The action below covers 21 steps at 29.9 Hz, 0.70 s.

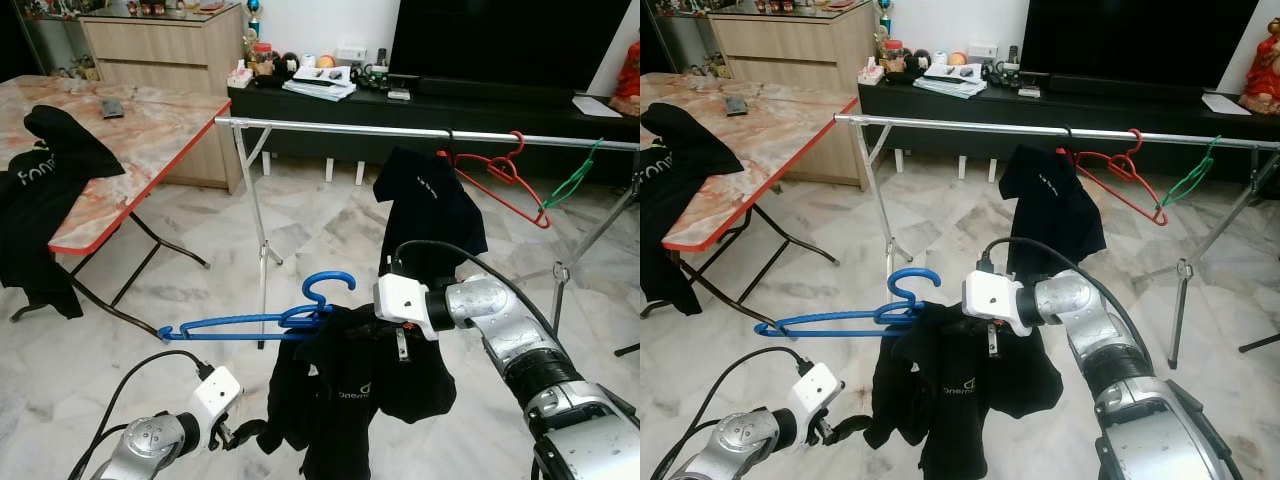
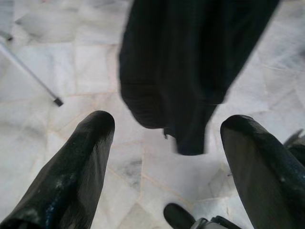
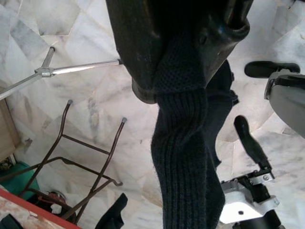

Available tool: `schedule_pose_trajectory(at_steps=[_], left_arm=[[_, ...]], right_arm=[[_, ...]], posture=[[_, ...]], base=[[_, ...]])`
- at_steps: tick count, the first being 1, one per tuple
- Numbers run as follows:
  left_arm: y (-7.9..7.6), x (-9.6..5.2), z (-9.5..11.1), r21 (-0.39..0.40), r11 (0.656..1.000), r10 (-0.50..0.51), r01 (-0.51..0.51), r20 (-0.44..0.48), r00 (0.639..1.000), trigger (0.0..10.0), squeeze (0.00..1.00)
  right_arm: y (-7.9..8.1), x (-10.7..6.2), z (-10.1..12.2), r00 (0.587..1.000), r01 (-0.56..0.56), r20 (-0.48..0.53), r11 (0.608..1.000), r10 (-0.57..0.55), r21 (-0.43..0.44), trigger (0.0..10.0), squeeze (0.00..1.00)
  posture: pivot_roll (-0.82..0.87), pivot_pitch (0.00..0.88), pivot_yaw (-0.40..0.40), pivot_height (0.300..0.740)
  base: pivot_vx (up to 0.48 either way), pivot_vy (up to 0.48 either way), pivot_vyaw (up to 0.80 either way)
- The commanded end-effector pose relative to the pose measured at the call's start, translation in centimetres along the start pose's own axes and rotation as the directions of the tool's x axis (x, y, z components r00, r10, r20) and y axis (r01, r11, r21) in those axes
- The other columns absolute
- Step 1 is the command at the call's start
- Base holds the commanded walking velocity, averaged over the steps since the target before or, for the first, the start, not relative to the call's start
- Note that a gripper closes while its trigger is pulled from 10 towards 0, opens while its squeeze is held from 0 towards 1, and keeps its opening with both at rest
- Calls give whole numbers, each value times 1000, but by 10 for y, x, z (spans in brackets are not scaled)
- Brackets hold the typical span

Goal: Hang hanger

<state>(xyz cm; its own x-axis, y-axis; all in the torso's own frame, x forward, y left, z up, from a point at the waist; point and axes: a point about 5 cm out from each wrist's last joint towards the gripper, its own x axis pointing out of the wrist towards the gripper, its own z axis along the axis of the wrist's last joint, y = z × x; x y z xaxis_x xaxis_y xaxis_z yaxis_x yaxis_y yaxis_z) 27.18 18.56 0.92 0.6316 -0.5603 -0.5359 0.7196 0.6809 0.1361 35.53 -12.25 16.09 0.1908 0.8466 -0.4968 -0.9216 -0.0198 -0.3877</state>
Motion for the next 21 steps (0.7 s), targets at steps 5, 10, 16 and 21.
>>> schedule_pose_trajectory(at_steps=[5, 10, 16, 21], left_arm=[[1, 1, 2, 24, 1000, 2, -2, -10, 1000, 10000, 0], [5, 3, 7, -1, 999, 49, -49, 7, 999, 10000, 0], [14, 4, 11, -57, 987, 153, -151, 29, 988, 10000, 0], [13, 3, 7, -110, 978, 180, -176, 31, 983, 3961, 0]], right_arm=[[-8, 0, 17, 998, 21, 58, 998, -17, -63, 0, 0], [-8, 0, 20, 998, 18, 69, 997, -14, -70, 0, 0], [-11, -1, 22, 997, 31, 70, 997, -26, -74, 0, 0], [-13, -3, 22, 997, 47, 72, 996, -41, -71, 0, 0]], posture=[[84, 0, -47, 740], [81, 0, -46, 740], [80, 0, -47, 740], [77, 0, -47, 740]], base=[[0, 0, 0], [0, 0, 0], [0, 0, 0], [0, 0, 0]])
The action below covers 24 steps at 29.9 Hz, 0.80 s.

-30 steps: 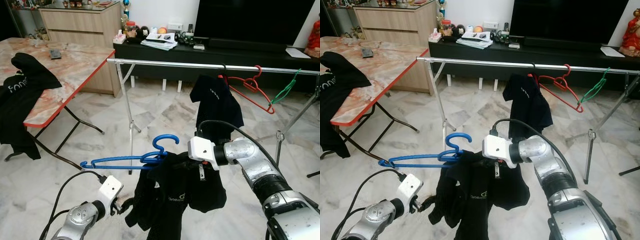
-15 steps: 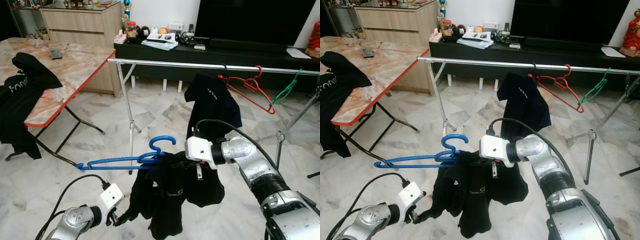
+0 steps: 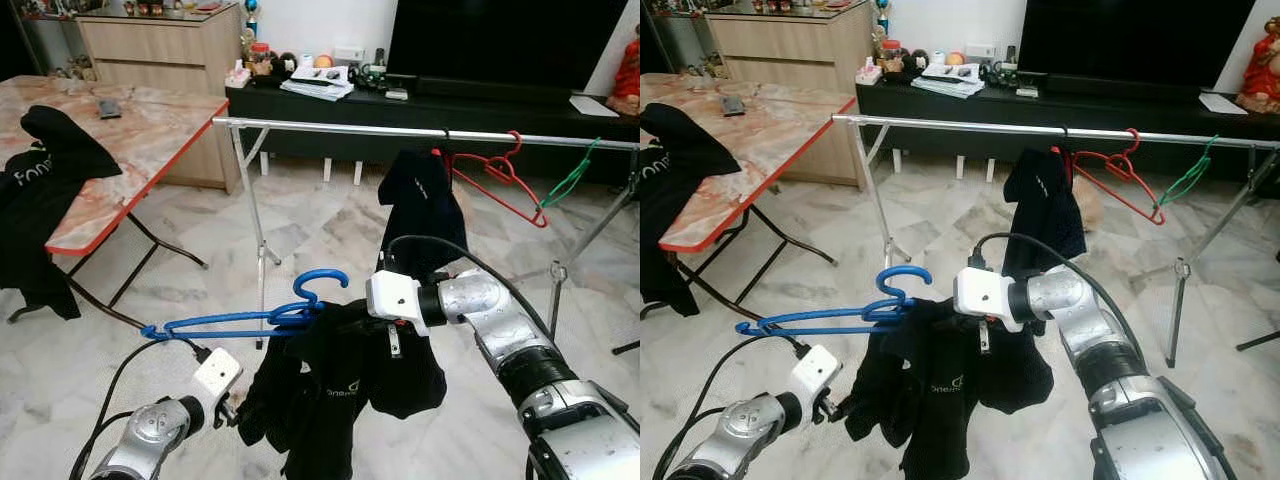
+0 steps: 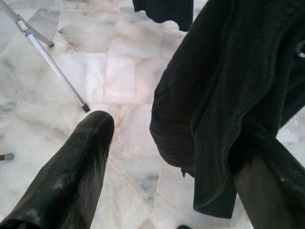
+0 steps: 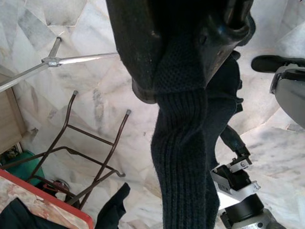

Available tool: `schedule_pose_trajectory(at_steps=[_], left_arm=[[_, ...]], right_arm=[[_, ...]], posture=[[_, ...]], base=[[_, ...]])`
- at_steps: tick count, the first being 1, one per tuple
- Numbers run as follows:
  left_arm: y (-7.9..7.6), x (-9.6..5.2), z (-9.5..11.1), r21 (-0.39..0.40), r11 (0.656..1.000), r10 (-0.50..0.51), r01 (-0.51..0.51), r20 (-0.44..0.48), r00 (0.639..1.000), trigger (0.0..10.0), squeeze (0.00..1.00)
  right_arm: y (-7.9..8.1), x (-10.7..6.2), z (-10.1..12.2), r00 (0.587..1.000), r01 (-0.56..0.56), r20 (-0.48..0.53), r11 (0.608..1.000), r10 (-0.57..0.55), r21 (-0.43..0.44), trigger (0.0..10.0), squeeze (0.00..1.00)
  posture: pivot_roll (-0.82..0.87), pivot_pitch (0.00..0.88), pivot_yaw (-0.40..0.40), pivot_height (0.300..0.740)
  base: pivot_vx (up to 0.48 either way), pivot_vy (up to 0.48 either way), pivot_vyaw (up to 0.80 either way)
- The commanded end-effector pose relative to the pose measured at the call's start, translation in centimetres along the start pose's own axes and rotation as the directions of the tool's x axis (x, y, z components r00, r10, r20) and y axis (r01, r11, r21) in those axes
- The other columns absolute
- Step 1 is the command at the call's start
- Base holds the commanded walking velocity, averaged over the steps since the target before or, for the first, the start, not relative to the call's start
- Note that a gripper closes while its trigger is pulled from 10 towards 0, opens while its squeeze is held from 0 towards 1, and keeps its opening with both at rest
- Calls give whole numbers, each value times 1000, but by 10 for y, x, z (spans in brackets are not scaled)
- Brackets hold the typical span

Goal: Hang hanger

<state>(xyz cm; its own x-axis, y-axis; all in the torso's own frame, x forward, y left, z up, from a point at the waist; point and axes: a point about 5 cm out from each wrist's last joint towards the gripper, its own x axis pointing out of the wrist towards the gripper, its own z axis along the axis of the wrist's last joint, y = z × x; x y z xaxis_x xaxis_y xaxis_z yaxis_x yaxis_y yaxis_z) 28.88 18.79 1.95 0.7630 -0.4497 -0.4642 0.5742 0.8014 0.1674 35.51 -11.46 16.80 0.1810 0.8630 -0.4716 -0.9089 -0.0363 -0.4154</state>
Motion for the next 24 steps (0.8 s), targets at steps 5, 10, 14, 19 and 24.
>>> schedule_pose_trajectory(at_steps=[5, 10, 14, 19, 24], left_arm=[[-4, -2, -8, -56, 998, -13, 12, -13, 1000, 1961, 0], [-10, 1, -8, -64, 997, -34, 33, -11, 999, 5137, 0], [-12, 2, -8, -67, 997, -33, 33, -9, 999, 10000, 0], [-13, 3, -7, -75, 997, -31, 30, -6, 1000, 2392, 0], [-12, 3, -9, -71, 997, -15, 14, -21, 1000, 0, 0]], right_arm=[[-13, -6, 15, 998, 54, 47, 998, -52, -39, 0, 0], [-17, -6, 20, 996, 72, 61, 996, -69, -43, 0, 0], [-19, -6, 22, 995, 80, 66, 996, -76, -47, 0, 0], [-21, -7, 25, 994, 87, 75, 995, -83, -51, 0, 0], [-24, -8, 26, 992, 106, 76, 993, -102, -51, 0, 0]], posture=[[77, 0, -48, 740], [72, 0, -51, 740], [73, 0, -52, 740], [73, 0, -54, 740], [72, 0, -56, 740]], base=[[0, 0, 0], [0, 0, 0], [0, 0, 0], [0, 0, 0], [0, 0, 0]])
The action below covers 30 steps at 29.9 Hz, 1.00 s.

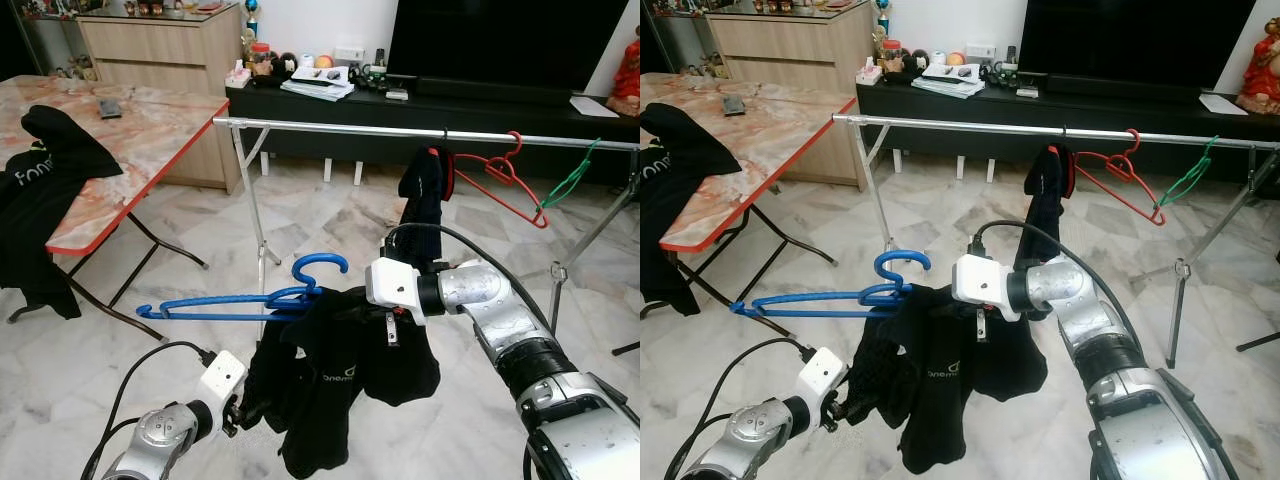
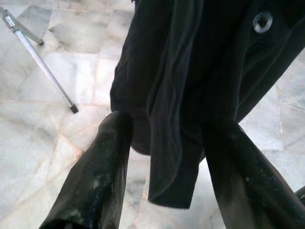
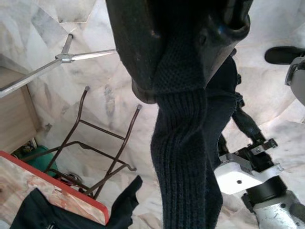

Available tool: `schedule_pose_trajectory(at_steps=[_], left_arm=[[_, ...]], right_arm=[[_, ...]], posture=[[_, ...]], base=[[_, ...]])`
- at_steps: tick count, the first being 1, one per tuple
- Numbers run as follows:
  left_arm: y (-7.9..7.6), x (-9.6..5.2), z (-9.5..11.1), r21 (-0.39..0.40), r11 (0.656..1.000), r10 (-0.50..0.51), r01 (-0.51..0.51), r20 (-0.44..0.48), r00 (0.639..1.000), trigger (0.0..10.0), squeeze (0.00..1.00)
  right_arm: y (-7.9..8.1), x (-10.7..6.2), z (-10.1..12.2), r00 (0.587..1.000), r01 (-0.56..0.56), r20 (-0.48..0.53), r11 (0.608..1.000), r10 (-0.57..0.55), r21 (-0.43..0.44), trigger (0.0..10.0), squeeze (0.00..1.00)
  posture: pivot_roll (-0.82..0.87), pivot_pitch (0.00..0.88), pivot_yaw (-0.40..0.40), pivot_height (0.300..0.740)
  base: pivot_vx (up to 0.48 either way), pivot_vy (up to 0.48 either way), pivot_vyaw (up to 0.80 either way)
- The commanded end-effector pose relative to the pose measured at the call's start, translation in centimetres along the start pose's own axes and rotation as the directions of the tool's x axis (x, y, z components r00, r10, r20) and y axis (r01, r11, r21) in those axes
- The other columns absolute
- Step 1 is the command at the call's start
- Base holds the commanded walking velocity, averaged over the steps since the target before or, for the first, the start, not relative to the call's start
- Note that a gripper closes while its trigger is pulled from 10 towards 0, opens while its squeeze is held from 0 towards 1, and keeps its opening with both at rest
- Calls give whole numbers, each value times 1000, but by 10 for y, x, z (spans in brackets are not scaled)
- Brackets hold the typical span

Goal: Hang hanger

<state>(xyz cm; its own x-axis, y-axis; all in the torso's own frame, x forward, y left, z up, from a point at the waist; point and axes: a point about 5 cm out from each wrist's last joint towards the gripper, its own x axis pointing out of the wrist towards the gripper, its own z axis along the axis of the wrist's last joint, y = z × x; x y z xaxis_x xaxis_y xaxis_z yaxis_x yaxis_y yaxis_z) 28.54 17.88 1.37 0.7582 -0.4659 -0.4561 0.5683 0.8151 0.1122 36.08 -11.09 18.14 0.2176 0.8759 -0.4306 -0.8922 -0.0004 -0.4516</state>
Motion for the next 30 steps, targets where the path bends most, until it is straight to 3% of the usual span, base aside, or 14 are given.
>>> schedule_pose_trajectory(at_steps=[1, 10, 11, 12, 13, 14, 15, 16, 17, 18, 19, 20, 30], left_arm=[[-1, -1, -7, -19, 1000, 2, -2, -32, 999, 0, 0], [-3, 0, -6, -53, 998, 16, -17, -12, 1000, 0, 0], [-3, 1, -5, -56, 998, 18, -18, -8, 1000, 1529, 0], [-3, 1, -5, -58, 998, 19, -19, -5, 1000, 1529, 0], [-4, 2, -4, -66, 998, 27, -26, 4, 1000, 5490, 0], [-3, 2, -3, -73, 997, 31, -30, 8, 999, 5961, 0], [-3, 3, -2, -78, 996, 33, -32, 13, 999, 7137, 0], [-3, 3, -1, -81, 996, 35, -33, 16, 999, 7137, 0], [-2, 3, -1, -84, 996, 36, -35, 20, 999, 8471, 0], [-2, 3, -1, -85, 996, 37, -35, 21, 999, 3569, 0], [-2, 3, -1, -85, 996, 37, -35, 21, 999, 3569, 0], [-2, 3, -1, -88, 995, 40, -37, 23, 999, 0, 0], [2, 1, 0, -82, 994, 74, -72, 30, 997, 0, 0]], right_arm=[[-14, -4, 16, 997, 56, 49, 998, -55, -35, 0, 0], [-15, -4, 17, 997, 60, 59, 998, -59, -29, 0, 0], [-15, -4, 17, 996, 60, 60, 998, -58, -29, 0, 0], [-15, -4, 17, 996, 59, 61, 998, -57, -30, 0, 0], [-14, -4, 18, 996, 56, 65, 998, -54, -30, 0, 0], [-14, -4, 18, 996, 54, 66, 998, -52, -29, 0, 0], [-14, -3, 17, 996, 54, 67, 998, -52, -28, 0, 0], [-14, -3, 17, 996, 53, 67, 998, -51, -28, 0, 0], [-13, -3, 17, 996, 52, 68, 998, -50, -27, 0, 0], [-13, -3, 17, 996, 51, 69, 998, -50, -27, 0, 0], [-13, -3, 17, 996, 51, 69, 998, -50, -27, 0, 0], [-13, -3, 17, 996, 52, 69, 998, -50, -26, 0, 0], [-13, -4, 16, 996, 57, 65, 998, -55, -20, 0, 0]], posture=[[72, 0, -56, 740], [72, 1, -56, 740], [72, 1, -56, 740], [72, 1, -56, 740], [72, 2, -56, 740], [73, 2, -55, 740], [73, 2, -55, 740], [73, 2, -55, 740], [73, 3, -55, 740], [73, 3, -55, 740], [73, 3, -55, 740], [73, 3, -55, 740], [73, 1, -55, 740]], base=[[0, 0, 0], [0, 0, 0], [0, 0, 0], [0, 0, 0], [0, 0, 0], [0, 0, 0], [0, 0, 0], [0, 0, 0], [0, 0, 0], [0, 0, 0], [0, 0, 0], [0, 0, 0], [0, 0, 0]])
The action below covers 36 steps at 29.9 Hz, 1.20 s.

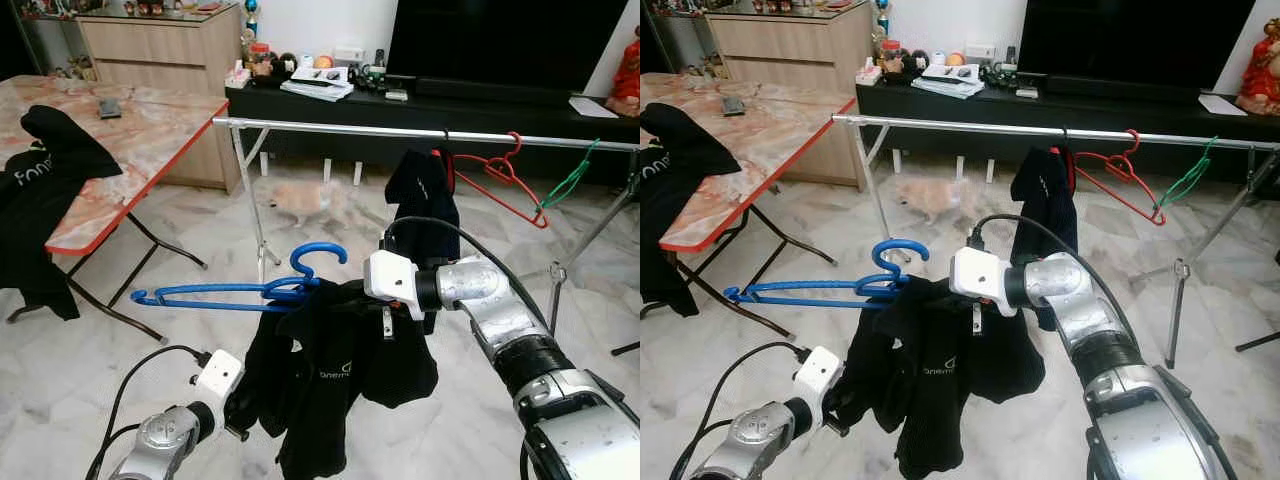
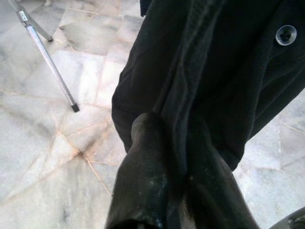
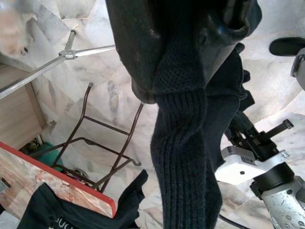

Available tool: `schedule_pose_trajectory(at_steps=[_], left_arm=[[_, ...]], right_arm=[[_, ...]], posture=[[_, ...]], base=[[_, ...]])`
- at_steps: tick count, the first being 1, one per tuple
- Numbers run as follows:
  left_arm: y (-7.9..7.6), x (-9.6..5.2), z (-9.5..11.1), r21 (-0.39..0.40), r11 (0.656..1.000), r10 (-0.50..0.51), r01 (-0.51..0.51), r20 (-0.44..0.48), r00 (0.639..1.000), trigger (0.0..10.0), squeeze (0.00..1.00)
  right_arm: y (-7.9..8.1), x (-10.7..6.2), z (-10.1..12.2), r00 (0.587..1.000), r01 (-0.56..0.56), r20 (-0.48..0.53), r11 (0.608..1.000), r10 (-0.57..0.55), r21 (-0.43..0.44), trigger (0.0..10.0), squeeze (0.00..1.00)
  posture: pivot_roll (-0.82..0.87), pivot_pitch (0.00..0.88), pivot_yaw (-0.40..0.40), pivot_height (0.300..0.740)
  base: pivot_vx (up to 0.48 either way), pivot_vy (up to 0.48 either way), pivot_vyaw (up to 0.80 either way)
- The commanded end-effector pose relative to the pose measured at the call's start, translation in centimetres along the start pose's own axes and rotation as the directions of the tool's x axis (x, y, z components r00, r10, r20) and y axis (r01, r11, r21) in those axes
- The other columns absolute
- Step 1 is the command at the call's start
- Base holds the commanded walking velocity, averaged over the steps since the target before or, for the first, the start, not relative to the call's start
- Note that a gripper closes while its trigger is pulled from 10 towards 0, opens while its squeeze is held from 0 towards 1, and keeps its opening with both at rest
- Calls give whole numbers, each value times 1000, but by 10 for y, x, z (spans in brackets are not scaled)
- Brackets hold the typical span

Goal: Hang hanger

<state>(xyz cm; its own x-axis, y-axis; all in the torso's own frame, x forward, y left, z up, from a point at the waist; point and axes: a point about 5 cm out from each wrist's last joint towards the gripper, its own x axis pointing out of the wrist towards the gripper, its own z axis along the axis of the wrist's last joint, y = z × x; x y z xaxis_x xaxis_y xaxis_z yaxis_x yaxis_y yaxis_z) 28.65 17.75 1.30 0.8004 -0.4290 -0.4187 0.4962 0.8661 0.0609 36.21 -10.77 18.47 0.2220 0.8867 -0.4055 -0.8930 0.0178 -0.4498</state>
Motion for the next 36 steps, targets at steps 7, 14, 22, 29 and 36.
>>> schedule_pose_trajectory(at_steps=[7, 14, 22, 29, 36], left_arm=[[3, 0, 0, 14, 1000, 18, -18, -1, 1000, 0, 0], [2, -1, -1, 9, 1000, 20, -20, -5, 1000, 0, 0], [8, -6, -11, 13, 998, 62, -61, -49, 997, 0, 0], [10, -11, -19, 18, 996, 84, -83, -87, 993, 0, 0], [9, -13, -23, 21, 997, 73, -72, -107, 992, 0, 0]], right_arm=[[-10, -5, 11, 998, 44, 44, 999, -43, -24, 0, 0], [-9, -3, 10, 998, 47, 42, 999, -46, -18, 0, 0], [2, -14, -18, 993, 23, -114, 1000, -24, -11, 0, 0], [17, -31, -43, 984, 12, -175, 996, 2, 83, 0, 0], [20, -43, -49, 994, 52, -102, 982, -33, 183, 0, 0]], posture=[[75, 0, -52, 740], [76, 0, -51, 740], [76, 0, -53, 740], [72, 5, -50, 740], [71, 12, -45, 740]], base=[[0, 0, 0], [0, 0, 0], [0, 0, 0], [0, 0, 0], [0, 0, 0]])
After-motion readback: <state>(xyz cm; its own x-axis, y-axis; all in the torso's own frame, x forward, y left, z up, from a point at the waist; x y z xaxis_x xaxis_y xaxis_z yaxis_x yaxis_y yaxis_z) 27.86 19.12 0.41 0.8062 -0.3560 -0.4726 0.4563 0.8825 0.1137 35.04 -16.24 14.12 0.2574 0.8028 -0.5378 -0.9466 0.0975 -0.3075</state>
